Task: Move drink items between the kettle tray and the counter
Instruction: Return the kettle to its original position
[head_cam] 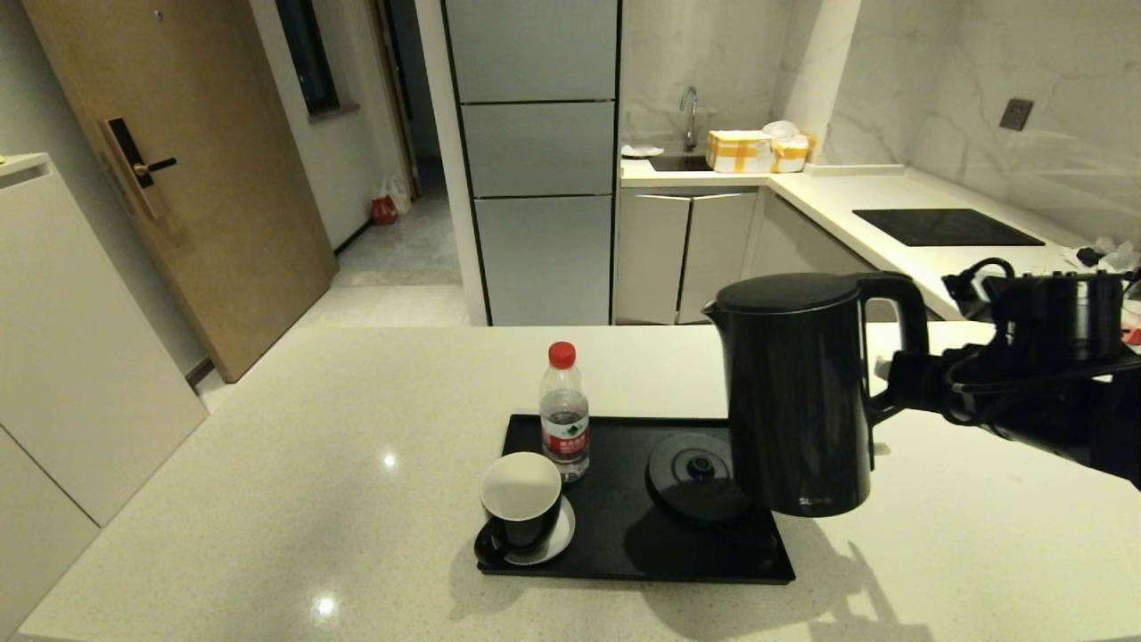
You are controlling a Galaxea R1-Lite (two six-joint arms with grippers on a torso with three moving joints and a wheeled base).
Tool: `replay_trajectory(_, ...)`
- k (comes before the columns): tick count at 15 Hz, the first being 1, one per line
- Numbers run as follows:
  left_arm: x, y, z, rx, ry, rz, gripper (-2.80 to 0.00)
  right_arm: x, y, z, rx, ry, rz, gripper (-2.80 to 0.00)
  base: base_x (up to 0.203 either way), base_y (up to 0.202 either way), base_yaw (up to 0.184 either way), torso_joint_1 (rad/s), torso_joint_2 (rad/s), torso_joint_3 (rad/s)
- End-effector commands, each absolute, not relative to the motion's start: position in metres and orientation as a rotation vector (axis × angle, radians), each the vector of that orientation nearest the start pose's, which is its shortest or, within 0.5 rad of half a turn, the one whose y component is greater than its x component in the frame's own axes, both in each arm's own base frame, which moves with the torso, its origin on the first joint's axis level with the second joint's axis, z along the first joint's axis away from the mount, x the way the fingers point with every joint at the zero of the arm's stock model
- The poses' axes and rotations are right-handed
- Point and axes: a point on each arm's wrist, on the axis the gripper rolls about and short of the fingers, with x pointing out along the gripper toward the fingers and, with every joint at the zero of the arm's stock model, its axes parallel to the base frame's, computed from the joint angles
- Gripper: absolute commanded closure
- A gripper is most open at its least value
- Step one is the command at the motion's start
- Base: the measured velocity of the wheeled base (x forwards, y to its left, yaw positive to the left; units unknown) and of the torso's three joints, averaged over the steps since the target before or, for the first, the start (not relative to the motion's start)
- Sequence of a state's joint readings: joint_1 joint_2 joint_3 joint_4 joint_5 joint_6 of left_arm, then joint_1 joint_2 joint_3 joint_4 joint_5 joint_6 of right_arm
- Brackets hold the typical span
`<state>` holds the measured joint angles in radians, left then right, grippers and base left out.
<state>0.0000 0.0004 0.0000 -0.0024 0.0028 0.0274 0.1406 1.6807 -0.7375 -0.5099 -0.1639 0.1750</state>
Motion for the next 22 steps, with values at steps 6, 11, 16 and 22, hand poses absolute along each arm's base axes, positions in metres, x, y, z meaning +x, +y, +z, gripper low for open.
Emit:
replay_trajectory(6,-0.023,0.0,0.075,0.029,-0.003,0.003,0.0,0.323,0.089,0.138,0.079,0.453,-0.004,0.0,0.0,0.0,0.0,0.0,0.0,0.0)
replay_trajectory(11,-0.023,0.0,0.076,0.028,-0.005,0.003,0.0,0.354,0.098,0.111,0.1,0.398,-0.002,0.0,0.0,0.0,0.0,0.0,0.0,0.0)
replay_trajectory(16,-0.023,0.0,0.076,0.028,-0.005,0.003,0.0,0.367,0.101,0.124,0.113,0.35,0.003,0.0,0.0,0.0,0.0,0.0,0.0,0.0)
replay_trajectory(22,-0.023,0.0,0.076,0.028,-0.004,0.003,0.0,0.355,0.097,0.124,0.112,0.36,0.002,0.0,0.0,0.0,0.0,0.0,0.0,0.0)
